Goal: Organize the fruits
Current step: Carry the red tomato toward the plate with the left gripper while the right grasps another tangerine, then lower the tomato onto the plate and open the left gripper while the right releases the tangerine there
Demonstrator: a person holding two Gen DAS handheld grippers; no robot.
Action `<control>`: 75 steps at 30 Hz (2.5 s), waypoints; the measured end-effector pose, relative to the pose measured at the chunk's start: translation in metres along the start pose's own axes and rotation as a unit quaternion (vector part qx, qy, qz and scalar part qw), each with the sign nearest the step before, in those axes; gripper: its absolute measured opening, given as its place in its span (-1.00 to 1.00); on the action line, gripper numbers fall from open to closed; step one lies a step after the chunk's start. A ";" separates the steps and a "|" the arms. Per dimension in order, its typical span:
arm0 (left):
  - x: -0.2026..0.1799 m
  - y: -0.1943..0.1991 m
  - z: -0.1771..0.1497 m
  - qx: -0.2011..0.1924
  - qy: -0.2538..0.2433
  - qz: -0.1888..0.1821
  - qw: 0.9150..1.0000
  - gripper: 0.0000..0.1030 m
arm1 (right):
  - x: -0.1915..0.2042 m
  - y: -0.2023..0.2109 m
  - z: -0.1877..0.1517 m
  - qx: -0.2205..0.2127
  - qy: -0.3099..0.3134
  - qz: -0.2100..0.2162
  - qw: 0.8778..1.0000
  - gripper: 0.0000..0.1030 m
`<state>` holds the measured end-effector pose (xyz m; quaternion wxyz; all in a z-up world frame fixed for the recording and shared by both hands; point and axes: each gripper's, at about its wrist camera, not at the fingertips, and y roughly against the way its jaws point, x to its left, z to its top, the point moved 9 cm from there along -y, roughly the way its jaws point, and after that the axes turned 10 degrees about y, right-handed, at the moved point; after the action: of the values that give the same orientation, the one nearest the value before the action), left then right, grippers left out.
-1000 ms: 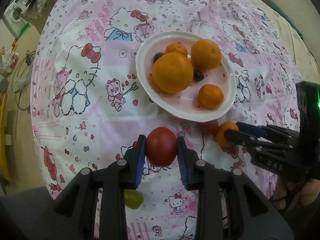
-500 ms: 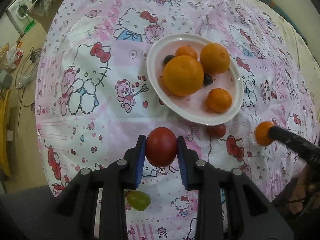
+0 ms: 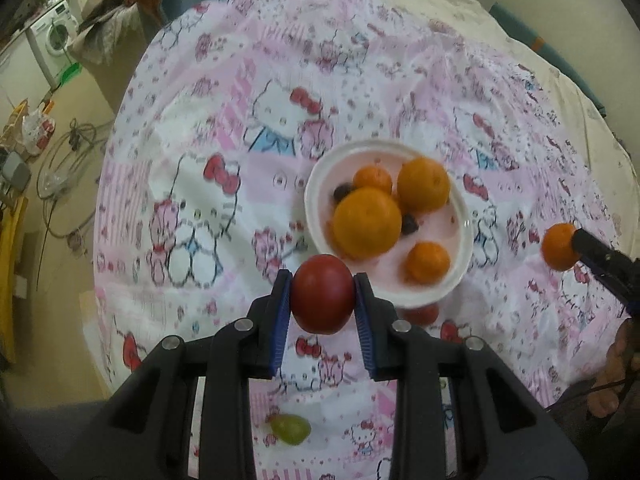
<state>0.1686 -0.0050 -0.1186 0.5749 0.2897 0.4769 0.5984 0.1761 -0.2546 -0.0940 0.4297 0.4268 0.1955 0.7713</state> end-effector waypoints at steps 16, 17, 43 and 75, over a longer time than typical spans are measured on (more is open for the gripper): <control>-0.029 -0.055 0.067 0.037 -0.004 -0.044 0.998 -0.49 | -0.002 -0.068 0.016 0.058 0.019 0.015 0.998 -0.29; -0.028 -0.062 0.070 0.038 -0.004 -0.039 0.998 -0.49 | -0.003 -0.072 0.017 0.061 0.018 0.015 0.998 -0.29; -0.039 -0.126 0.076 0.073 -0.018 -0.006 0.997 -0.47 | -0.013 -0.128 -0.001 0.126 0.015 -0.003 0.992 -0.26; -0.037 -0.086 0.087 0.006 -0.028 0.007 1.000 0.50 | -0.007 -0.105 0.019 0.075 0.028 -0.006 0.997 0.40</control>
<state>0.2882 -0.0305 -0.1563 0.5819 0.3135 0.4623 0.5911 0.2462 -0.2039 -0.1570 0.3953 0.4352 0.2676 0.7634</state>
